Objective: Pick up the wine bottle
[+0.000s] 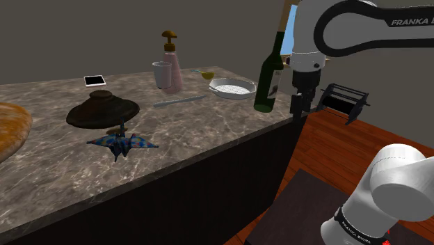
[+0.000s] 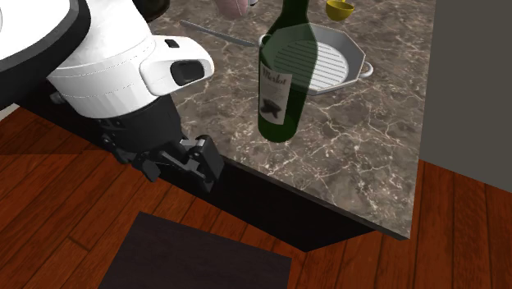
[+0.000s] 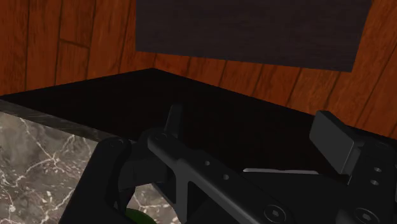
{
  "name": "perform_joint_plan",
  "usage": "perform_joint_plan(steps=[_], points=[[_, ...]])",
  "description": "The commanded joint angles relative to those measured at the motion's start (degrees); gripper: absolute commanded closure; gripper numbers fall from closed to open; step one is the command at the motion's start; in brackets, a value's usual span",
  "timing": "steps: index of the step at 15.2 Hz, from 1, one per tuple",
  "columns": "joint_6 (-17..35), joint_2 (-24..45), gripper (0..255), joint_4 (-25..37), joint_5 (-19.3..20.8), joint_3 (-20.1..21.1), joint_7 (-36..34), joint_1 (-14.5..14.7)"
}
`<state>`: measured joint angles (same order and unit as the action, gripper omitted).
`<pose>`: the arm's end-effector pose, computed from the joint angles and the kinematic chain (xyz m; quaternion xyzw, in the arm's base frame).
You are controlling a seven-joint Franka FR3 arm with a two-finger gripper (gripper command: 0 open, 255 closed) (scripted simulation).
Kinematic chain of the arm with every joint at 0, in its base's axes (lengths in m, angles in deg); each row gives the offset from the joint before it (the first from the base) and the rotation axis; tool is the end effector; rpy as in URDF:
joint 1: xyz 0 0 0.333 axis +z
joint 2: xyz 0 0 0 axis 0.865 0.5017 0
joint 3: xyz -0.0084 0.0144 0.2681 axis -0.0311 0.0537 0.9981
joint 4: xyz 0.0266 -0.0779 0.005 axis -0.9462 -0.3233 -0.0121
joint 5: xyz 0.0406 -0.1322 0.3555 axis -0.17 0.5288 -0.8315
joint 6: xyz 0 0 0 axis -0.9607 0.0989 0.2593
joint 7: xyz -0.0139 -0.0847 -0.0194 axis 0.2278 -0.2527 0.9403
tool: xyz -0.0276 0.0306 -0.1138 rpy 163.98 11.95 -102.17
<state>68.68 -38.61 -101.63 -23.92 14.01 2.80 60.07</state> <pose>0.3246 0.0062 0.4914 0.9937 0.0183 -0.0915 0.0628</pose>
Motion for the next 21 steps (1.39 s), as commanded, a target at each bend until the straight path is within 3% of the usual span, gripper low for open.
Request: perform_joint_plan(steps=[1,12,21], points=[[0.0,0.0,0,0.0,0.0,0.0,0.0,0.0],[-2.68,14.3,0,24.25,0.23,-5.04,4.54,-2.2],[-8.61,27.8,0,49.25,-2.32,-9.42,8.8,-3.48]])
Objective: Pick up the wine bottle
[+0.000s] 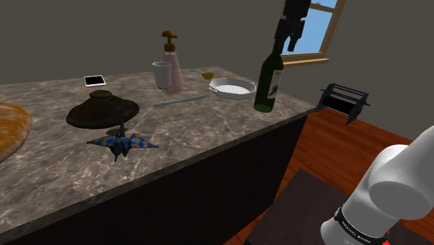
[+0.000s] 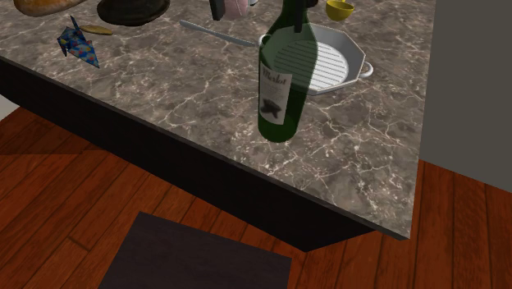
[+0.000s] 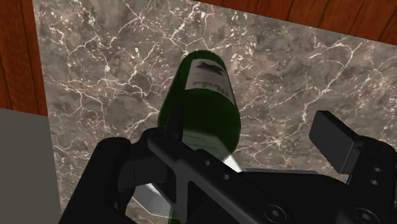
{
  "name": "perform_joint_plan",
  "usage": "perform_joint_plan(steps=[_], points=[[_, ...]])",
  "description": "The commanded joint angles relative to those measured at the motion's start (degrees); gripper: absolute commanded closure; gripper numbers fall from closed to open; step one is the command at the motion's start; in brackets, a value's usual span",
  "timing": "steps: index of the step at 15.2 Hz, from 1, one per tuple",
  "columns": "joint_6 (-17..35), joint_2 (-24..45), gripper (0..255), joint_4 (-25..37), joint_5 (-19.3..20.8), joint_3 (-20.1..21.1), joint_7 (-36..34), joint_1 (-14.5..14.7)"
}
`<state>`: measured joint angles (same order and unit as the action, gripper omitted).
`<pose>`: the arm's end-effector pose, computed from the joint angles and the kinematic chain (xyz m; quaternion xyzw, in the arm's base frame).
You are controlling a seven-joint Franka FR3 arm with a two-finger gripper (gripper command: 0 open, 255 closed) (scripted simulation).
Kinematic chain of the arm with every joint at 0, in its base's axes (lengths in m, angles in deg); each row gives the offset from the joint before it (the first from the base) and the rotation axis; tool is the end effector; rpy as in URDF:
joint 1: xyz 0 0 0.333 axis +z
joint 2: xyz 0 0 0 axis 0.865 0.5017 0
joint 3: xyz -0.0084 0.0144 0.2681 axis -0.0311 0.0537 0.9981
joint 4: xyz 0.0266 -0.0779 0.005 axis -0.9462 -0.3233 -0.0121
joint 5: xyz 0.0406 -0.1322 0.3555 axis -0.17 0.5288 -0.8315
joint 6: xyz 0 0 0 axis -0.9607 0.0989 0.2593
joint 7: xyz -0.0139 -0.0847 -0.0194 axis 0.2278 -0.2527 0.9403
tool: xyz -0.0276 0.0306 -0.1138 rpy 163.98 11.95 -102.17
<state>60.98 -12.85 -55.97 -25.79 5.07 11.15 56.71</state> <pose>0.4303 -0.0872 0.6600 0.9997 -0.0137 0.0108 0.0146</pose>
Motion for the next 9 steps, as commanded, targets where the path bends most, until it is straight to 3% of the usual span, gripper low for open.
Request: perform_joint_plan(steps=[1,6,9], points=[[-1.89,3.82,0,6.92,-0.95,-1.04,0.98,-0.32],[-8.11,13.91,0,25.72,-4.43,-3.97,3.68,-1.87],[-4.81,11.53,0,20.09,-3.96,-3.66,3.44,-1.72]])
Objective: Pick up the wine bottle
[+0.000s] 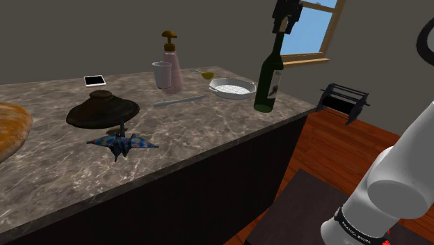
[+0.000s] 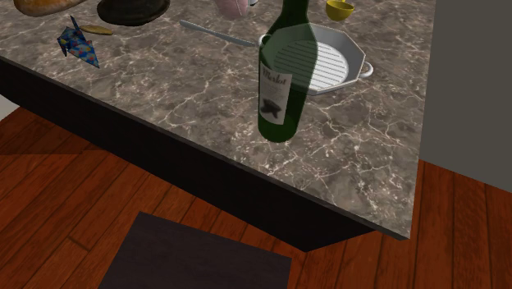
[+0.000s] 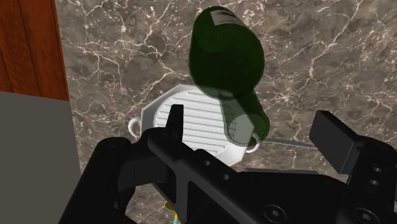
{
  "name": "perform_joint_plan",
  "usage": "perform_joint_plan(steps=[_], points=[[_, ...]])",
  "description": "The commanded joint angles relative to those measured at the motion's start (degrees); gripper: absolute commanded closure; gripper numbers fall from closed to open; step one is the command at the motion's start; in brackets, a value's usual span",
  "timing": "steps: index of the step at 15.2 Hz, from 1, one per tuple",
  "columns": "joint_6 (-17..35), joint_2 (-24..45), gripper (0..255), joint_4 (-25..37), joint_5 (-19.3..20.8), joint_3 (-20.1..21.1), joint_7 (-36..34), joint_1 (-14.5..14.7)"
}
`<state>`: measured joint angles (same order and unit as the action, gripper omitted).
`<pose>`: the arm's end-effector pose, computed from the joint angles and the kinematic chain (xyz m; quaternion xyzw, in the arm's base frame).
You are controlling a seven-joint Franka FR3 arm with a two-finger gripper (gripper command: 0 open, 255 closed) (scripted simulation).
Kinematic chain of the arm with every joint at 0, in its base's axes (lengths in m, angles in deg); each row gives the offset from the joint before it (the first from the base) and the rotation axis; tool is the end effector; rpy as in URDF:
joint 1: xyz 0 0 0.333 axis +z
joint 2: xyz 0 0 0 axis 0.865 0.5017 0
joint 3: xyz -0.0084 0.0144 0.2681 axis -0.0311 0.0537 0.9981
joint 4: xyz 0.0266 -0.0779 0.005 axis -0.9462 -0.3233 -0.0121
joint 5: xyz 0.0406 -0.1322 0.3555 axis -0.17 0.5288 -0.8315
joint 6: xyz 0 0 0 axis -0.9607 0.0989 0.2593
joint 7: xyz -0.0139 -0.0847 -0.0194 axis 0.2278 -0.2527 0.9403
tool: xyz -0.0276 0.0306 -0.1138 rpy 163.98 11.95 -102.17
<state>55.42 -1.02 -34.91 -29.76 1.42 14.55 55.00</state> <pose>0.4563 -0.1234 0.7127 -0.9986 0.0246 -0.0469 0.0017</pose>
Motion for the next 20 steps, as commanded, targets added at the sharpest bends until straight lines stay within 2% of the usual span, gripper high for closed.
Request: perform_joint_plan(steps=[1,4,6,7,16,20], points=[[1.79,-1.0,0,-2.7,0.14,0.06,-0.03,0.03],[4.75,-2.9,0,-7.54,0.48,0.26,-0.22,0.12],[5.31,-3.25,0,-8.43,0.54,0.29,-0.26,0.13],[5.4,-3.41,255,-8.68,0.57,0.28,-0.24,0.11],[5.3,-3.24,255,-8.41,0.54,0.29,-0.26,0.13],[1.35,-0.71,255,-1.98,0.09,0.02,0.0,0.02]])
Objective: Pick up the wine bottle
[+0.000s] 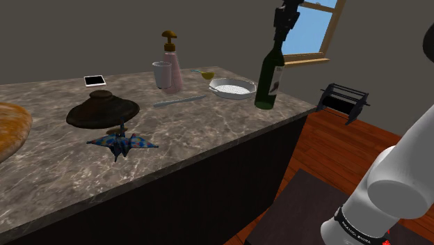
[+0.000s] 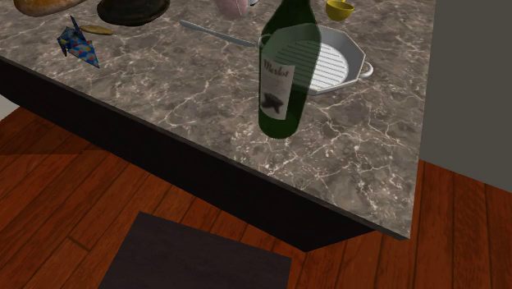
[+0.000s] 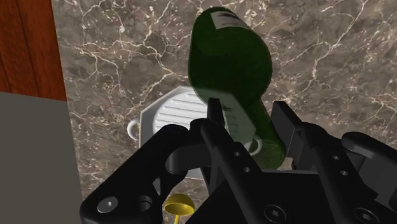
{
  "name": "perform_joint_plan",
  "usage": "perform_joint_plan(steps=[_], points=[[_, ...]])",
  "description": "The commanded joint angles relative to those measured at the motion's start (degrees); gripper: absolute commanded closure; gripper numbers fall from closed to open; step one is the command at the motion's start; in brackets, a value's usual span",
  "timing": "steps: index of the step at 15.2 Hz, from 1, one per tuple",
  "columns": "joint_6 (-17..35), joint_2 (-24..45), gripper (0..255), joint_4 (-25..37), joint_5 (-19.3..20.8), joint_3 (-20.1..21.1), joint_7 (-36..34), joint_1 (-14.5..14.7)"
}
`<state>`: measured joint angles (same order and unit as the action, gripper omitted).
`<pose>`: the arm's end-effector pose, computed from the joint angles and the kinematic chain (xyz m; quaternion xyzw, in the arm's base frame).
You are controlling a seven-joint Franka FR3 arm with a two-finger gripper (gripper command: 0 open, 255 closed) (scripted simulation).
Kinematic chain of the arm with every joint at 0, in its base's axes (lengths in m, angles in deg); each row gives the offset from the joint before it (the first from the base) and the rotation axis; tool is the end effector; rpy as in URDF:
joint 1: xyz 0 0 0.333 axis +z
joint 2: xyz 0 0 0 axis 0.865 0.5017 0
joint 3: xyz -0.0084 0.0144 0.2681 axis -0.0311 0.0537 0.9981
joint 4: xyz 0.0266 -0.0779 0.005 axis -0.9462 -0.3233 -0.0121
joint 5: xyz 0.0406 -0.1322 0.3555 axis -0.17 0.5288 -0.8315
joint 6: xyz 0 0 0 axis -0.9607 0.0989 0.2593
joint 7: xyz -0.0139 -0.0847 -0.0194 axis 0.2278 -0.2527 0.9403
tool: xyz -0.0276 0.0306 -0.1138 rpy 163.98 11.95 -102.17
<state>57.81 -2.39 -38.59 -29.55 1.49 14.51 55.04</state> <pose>0.4583 -0.1247 0.7013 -0.9986 0.0247 -0.0474 0.0020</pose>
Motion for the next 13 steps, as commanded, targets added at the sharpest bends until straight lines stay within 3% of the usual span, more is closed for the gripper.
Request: perform_joint_plan(steps=[1,7,11,13], points=[[-2.09,1.38,255,3.46,-0.25,-0.14,0.11,-0.06],[-9.22,6.85,255,15.96,-1.45,-0.81,0.68,-0.58],[-15.69,12.67,255,28.13,-3.07,-1.53,1.23,-1.62],[-16.01,12.98,255,28.74,-3.16,-1.54,1.25,-1.71]])
